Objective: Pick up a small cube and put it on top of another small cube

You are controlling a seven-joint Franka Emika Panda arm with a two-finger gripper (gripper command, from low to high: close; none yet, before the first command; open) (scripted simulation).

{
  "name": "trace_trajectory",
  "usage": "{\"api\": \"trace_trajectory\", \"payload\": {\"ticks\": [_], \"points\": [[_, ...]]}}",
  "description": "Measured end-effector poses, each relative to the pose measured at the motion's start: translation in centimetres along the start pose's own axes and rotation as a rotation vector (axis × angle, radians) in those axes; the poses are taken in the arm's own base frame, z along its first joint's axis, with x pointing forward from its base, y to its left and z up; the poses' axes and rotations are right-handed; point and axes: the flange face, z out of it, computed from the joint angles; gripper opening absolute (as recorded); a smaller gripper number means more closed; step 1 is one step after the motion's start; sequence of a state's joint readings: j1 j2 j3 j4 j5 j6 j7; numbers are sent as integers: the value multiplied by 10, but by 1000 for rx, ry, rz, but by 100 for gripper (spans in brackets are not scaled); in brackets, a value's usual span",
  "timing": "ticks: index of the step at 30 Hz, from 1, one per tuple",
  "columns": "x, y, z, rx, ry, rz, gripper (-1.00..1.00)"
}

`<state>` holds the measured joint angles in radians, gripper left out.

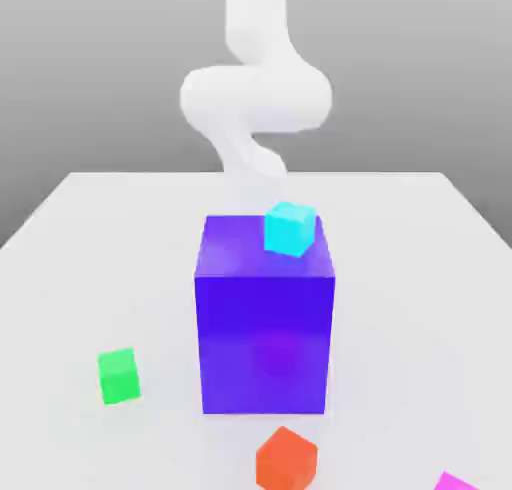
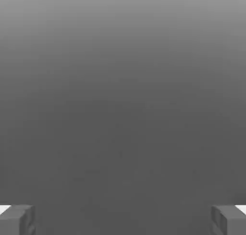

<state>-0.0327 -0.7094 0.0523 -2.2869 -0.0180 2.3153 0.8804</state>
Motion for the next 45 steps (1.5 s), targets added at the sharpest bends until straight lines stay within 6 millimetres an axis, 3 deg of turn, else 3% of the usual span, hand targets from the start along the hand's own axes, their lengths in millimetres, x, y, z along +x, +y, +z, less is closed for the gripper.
{"api": "trace_trajectory", "payload": {"ticks": [6,12,19,25,33,37,38,45], "points": [[-25,-27,101,-154,-43,92,0],[-62,-37,198,-284,-87,178,0],[-125,-32,303,-413,-152,278,0],[-187,-15,379,-515,-215,380,0],[-284,14,454,-644,-320,536,0],[-321,39,497,-665,-339,566,0],[-328,46,506,-667,-340,567,-100],[-328,47,507,-665,-341,568,-100]]}}
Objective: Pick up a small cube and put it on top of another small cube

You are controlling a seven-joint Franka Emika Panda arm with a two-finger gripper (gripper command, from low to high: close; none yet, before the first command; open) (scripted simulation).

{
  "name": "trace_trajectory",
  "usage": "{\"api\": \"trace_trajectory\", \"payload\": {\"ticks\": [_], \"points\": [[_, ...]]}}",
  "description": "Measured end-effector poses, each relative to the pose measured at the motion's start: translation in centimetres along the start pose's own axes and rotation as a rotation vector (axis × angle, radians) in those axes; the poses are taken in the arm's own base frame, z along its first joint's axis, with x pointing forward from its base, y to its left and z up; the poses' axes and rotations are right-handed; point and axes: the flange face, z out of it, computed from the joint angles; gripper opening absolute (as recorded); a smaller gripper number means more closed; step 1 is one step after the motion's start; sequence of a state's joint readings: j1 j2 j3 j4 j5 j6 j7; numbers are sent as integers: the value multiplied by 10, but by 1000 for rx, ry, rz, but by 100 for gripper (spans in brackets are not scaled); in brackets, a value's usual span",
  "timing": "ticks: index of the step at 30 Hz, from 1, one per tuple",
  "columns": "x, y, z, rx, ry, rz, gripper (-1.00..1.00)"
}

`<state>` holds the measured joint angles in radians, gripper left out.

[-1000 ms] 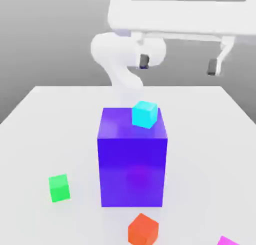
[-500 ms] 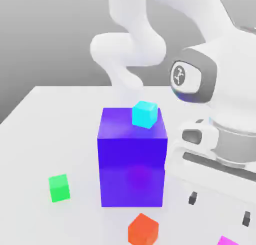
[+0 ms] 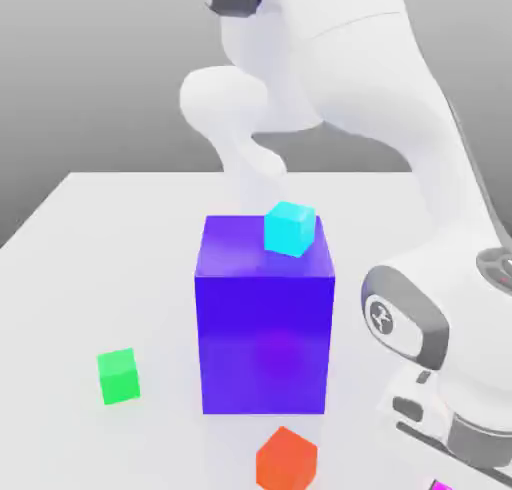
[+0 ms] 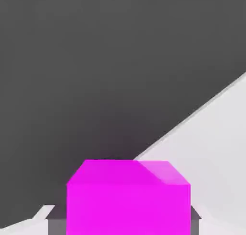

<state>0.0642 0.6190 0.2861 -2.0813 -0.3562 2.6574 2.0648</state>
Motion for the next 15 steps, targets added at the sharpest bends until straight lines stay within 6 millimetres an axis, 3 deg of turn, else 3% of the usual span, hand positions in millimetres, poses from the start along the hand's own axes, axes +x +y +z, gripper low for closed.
{"api": "trace_trajectory", "payload": {"ticks": [4,5,10,15], "points": [[2,-3,-55,13,-6,1,-100],[14,-6,-67,27,-9,11,-100],[130,20,-87,21,22,127,-100],[249,82,-102,10,42,288,-100]]}}
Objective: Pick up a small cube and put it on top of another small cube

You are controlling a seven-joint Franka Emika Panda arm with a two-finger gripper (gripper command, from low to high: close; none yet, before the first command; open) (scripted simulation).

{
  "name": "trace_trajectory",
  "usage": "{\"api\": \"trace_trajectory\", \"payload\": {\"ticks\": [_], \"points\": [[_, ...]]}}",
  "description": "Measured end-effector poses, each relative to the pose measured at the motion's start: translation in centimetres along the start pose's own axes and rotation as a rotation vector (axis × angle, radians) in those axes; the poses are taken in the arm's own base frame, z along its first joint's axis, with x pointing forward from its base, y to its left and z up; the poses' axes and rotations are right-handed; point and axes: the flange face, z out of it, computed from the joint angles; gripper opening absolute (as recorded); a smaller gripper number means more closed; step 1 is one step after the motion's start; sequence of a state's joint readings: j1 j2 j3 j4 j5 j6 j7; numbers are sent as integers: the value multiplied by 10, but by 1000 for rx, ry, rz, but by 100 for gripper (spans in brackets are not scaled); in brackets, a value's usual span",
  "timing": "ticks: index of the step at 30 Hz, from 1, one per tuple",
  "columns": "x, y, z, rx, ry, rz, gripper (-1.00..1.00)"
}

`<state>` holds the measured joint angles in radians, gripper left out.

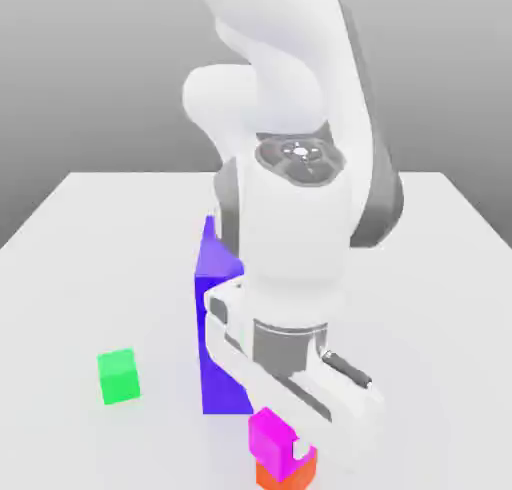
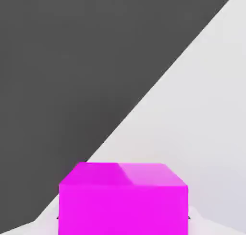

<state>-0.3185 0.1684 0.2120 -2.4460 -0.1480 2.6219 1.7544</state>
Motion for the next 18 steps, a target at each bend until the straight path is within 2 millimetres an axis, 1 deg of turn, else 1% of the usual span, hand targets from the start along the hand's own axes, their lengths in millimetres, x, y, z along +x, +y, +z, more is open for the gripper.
{"api": "trace_trajectory", "payload": {"ticks": [2,3,5,6,7,8,9,10,15,16,18], "points": [[51,20,-5,1,2,77,-100],[84,33,-7,2,2,136,-100],[132,62,-12,8,0,225,-100],[154,79,-14,14,-2,270,-100],[165,94,-16,18,-5,295,-100],[171,108,-14,10,-14,315,-100],[172,118,-7,-6,-24,327,-100],[172,122,1,-14,-28,333,-100],[170,127,51,-22,-32,338,-100],[170,128,58,-23,-33,337,100],[170,128,58,-23,-33,337,100]]}}
